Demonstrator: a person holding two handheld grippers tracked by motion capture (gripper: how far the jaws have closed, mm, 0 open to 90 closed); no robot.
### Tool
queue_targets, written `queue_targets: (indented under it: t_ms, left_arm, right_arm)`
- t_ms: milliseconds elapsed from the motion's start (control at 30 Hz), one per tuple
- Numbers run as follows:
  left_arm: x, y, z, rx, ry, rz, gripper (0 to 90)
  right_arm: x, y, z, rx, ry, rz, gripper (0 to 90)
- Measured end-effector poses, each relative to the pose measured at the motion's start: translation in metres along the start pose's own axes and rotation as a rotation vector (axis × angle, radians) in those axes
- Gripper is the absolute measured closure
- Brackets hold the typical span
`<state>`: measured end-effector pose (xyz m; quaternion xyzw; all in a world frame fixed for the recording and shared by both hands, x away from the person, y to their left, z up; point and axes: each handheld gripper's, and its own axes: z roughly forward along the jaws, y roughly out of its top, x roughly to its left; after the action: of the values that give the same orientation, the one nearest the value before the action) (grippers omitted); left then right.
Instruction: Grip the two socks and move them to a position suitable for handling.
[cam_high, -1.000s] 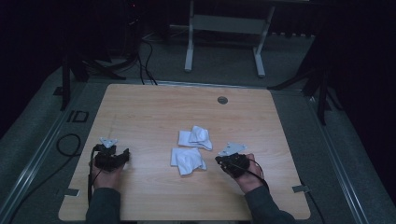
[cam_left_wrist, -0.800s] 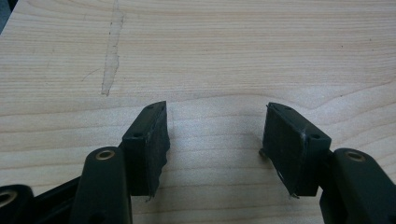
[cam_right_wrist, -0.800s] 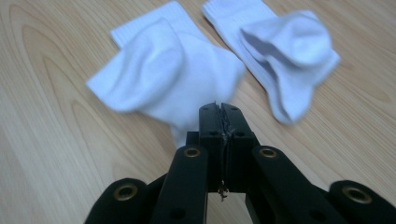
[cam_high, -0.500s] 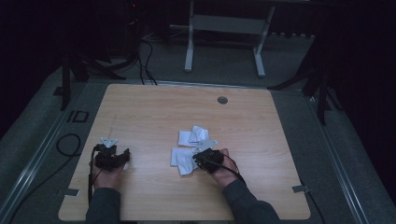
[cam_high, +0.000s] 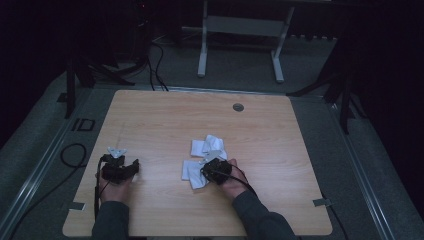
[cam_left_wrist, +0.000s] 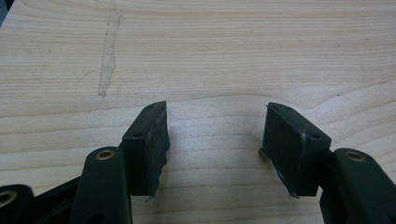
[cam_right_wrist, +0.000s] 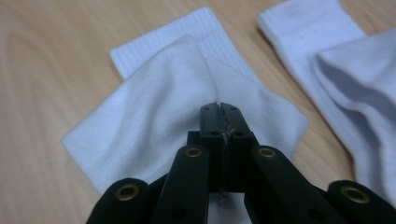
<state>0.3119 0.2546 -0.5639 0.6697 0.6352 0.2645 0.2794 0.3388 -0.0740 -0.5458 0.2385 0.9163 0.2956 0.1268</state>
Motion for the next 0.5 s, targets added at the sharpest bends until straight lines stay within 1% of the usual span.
queue_targets:
  t_ms: [33, 100, 133, 300, 400, 433, 500]
  left_arm:
    - [0.0, 0.0, 0.0, 0.0, 0.0, 0.0, 40.6]
    - [0.0, 0.0, 0.0, -0.001, 0.0, 0.0, 40.5]
    - [0.0, 0.0, 0.0, -0.001, 0.0, -0.001, 40.5]
    - [0.0, 0.0, 0.0, -0.001, 0.001, 0.0, 40.5]
    - [0.0, 0.0, 0.0, 0.0, -0.002, 0.003, 40.8]
    - [0.0, 0.0, 0.0, 0.0, -0.002, 0.003, 42.0]
    - [-0.001, 0.0, -0.001, -0.002, -0.014, 0.015, 46.0]
  right_arm:
    - [0.001, -0.001, 0.0, -0.005, 0.01, -0.017, 89.0]
    - [0.002, -0.001, -0.001, -0.005, 0.017, -0.022, 88.9]
    - [0.004, -0.002, -0.002, -0.001, 0.018, -0.032, 88.9]
    - [0.011, 0.001, -0.002, 0.012, 0.02, -0.04, 88.3]
    - [0.015, 0.005, -0.003, 0.018, 0.005, -0.05, 80.9]
    - [0.015, 0.007, -0.005, 0.013, 0.001, -0.047, 78.7]
    - [0.015, 0.011, -0.011, -0.011, -0.006, -0.026, 75.6]
